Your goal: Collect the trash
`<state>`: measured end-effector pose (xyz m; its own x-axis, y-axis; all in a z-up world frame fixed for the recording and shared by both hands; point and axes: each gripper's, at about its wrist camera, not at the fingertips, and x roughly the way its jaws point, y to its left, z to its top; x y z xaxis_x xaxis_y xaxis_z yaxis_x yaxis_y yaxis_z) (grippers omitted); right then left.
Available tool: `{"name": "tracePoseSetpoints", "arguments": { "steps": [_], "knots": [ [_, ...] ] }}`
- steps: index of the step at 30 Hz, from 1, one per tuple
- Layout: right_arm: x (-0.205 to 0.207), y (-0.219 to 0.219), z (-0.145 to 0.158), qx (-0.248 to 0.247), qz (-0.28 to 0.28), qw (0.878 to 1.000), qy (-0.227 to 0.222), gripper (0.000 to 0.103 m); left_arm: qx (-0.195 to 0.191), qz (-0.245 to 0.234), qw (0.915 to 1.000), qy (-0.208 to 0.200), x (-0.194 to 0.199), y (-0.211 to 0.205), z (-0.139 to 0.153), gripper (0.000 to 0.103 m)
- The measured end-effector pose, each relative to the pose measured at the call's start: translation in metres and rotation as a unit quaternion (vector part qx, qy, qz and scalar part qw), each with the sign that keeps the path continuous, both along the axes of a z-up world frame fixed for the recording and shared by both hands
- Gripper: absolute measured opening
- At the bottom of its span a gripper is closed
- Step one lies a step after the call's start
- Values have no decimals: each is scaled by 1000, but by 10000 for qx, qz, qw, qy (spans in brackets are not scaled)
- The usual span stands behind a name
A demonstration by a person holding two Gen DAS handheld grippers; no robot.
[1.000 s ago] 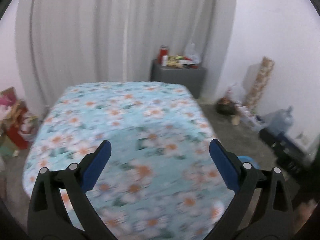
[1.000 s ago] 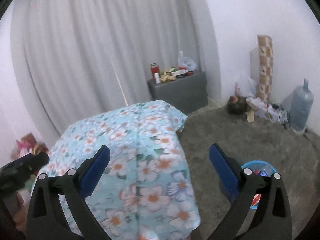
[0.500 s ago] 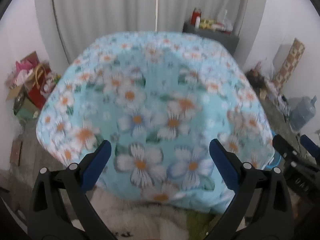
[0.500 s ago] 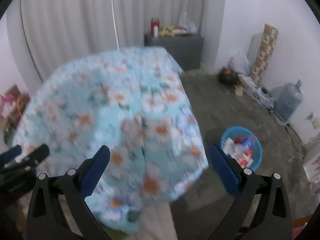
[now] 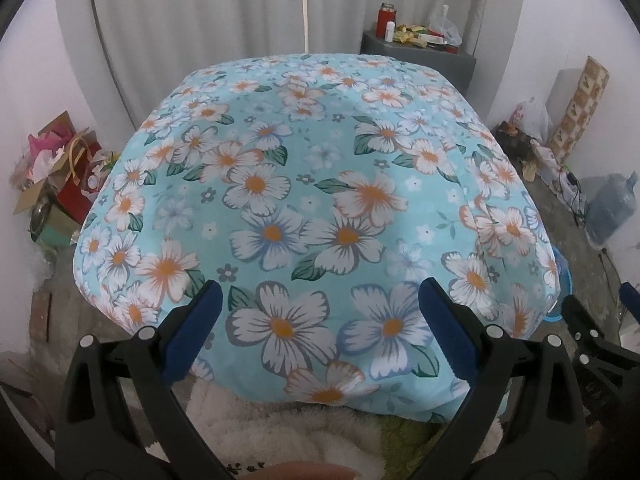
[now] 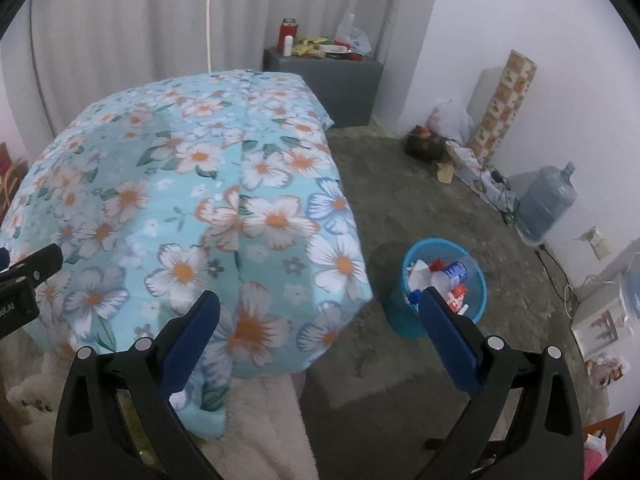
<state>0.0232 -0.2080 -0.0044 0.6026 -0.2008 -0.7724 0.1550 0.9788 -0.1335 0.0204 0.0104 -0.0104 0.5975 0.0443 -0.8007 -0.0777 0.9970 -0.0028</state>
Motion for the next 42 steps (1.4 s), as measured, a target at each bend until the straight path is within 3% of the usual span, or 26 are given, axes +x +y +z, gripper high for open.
{"name": "tracePoseSetpoints", "arguments": {
  "steps": [15,42],
  "knots": [
    [-2,-17,-1,-24,-240,9997,38,97,98,75,9999,-47,2,3,1,94],
    [-4,-23,-4,-15,-332,9994,49,97,37,-365,9993,-58,0,-12,3,94]
  ]
}}
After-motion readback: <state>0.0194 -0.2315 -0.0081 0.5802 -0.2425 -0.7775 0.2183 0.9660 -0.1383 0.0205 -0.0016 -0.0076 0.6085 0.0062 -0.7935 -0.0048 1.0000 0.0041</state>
